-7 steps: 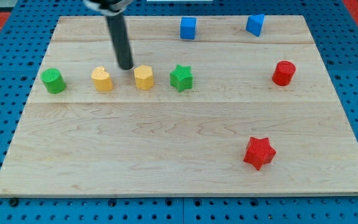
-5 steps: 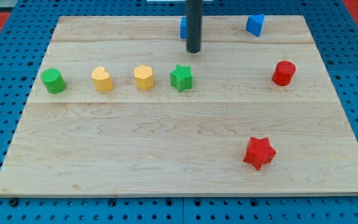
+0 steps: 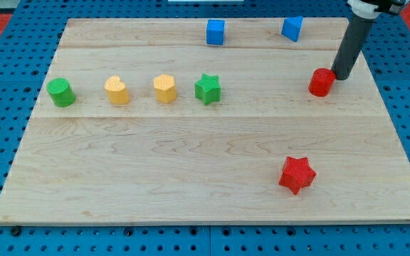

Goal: Move the red circle to up and left a bit up

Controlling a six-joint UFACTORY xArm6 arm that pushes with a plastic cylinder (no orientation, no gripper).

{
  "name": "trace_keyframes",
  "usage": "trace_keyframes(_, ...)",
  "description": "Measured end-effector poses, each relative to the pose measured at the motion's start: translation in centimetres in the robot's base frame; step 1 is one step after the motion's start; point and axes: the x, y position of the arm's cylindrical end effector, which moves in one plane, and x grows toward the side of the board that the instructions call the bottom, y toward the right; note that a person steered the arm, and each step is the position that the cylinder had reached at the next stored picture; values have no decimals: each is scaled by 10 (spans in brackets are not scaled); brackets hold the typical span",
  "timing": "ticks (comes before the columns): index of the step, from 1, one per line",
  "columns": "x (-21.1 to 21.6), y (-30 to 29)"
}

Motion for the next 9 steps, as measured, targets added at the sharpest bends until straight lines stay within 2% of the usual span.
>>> trace_keyframes(1,46,-16)
trace_keyframes(2,41,-61)
trace_keyframes(3,3,-61)
trace_keyframes(4,17,-39)
trace_keyframes(5,12,10)
trace_keyframes(6,-6,-30)
trace_keyframes(7,-7,-43)
trace_keyframes(8,13,-56)
trace_keyframes(9,5,-140)
